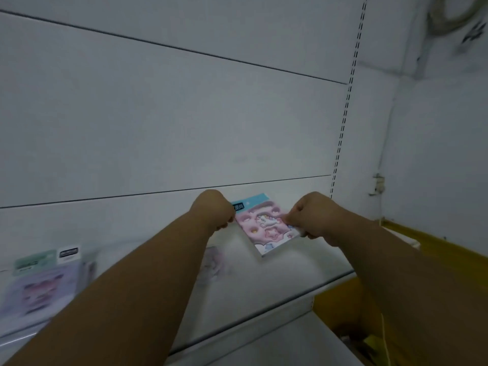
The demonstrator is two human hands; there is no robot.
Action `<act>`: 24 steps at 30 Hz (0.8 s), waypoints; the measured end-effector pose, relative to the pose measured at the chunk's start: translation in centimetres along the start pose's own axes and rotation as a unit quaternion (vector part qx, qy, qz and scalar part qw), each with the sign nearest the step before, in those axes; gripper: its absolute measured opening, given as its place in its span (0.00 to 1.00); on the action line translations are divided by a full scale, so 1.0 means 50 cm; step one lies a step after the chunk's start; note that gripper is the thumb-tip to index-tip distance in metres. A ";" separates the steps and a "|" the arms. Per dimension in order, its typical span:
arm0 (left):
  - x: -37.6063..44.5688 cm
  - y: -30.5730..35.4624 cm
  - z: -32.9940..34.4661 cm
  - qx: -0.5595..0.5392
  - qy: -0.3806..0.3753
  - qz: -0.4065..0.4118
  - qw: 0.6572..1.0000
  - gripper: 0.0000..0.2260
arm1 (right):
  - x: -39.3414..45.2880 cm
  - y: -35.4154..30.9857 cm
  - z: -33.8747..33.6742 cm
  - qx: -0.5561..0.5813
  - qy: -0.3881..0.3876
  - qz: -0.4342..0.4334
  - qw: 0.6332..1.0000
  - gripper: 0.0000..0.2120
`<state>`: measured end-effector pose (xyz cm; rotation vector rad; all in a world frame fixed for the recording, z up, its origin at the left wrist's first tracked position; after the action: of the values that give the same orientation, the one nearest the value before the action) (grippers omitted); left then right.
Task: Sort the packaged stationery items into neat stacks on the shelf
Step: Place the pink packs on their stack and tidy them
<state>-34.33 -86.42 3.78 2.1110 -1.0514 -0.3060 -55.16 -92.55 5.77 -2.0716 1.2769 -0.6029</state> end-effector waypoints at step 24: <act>0.008 -0.005 0.063 0.283 0.080 0.008 0.956 0.18 | 0.072 -0.100 0.065 -0.232 0.065 -0.308 0.921 0.20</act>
<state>-35.50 -88.28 1.45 2.5735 -1.1544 0.2032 -48.38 -93.22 7.26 -2.9120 0.8679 -0.7686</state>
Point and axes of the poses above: each hand's wrist, its own x-axis towards the middle knuckle, its own z-axis out of the palm, y = z × x, the point moved 4 cm from there along x, towards the middle knuckle, and after that the axes turned 2 degrees about z, right-handed, at the moved point
